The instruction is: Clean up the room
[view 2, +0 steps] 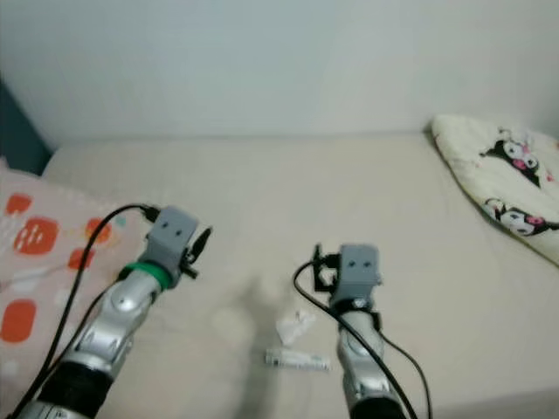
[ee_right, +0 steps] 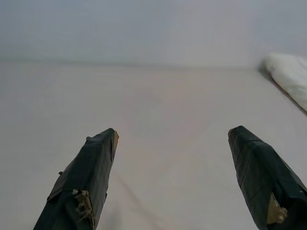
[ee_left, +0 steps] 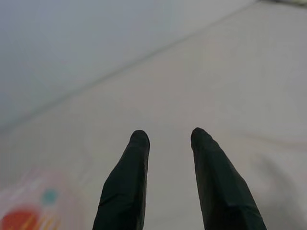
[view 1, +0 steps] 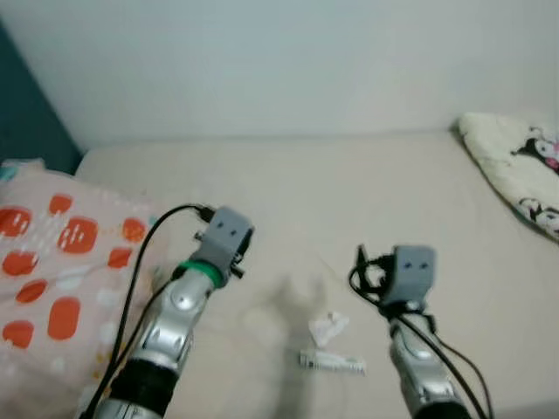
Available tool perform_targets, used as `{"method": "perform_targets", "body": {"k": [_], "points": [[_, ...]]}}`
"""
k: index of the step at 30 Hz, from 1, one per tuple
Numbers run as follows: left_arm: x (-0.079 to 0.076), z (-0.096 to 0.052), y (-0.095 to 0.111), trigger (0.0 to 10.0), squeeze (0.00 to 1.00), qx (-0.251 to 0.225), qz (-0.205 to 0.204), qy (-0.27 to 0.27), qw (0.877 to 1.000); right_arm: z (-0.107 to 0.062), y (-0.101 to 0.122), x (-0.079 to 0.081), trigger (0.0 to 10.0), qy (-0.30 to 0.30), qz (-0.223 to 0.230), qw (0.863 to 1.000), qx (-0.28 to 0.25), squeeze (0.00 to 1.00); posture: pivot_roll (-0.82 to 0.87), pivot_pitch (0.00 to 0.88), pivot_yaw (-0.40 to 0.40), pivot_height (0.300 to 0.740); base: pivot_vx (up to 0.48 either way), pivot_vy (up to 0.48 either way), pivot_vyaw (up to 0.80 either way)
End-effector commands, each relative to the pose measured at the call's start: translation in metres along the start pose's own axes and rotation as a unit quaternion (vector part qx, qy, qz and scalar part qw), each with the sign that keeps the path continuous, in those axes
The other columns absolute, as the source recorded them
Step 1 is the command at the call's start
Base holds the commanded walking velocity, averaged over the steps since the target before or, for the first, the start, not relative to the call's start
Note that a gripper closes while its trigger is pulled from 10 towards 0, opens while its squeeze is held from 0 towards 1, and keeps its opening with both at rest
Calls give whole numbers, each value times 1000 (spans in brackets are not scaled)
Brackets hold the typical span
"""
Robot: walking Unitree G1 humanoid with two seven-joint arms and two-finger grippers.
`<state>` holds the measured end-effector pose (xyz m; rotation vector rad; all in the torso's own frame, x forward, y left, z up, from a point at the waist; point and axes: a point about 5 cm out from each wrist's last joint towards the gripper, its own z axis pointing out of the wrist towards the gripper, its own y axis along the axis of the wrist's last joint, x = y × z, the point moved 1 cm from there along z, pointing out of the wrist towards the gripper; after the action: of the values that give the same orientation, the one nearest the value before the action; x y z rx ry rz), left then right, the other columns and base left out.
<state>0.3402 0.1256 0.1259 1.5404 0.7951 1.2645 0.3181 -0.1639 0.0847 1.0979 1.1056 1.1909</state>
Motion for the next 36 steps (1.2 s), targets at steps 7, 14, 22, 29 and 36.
{"method": "perform_targets", "body": {"k": [7, 14, 22, 29, 36], "points": [[-3, -5, -12, 10000, 0, 24, -8, -3, 1000, -7, -9, 2, 10000, 2, 3, 1000, 18, 0, 60, 36, 52, 740, 0, 0, 0], [-3, -5, -13, 10000, 0, 24, -11, -3, 1000, -7, -10, 2, 10000, 2, 4, 1000, 18, 0, 60, 40, 52, 740, 0, 0, 0], [-3, -6, -13, 10000, 0, 25, -11, -4, 1000, -8, -10, 2, 10000, 1, 5, 1000, 18, 0, 59, 41, 54, 740, -140, 0, 0], [-3, -5, -13, 10000, 0, 24, -10, -5, 1000, -7, -10, 2, 10000, 0, 4, 1000, 18, 0, 59, 41, 54, 740, -327, 0, 0], [-3, -5, -13, 10000, 0, 25, -9, -4, 1000, -7, -10, 2, 10000, 1, 4, 1000, 18, 0, 59, 41, 54, 740, -342, 0, 0]]}}
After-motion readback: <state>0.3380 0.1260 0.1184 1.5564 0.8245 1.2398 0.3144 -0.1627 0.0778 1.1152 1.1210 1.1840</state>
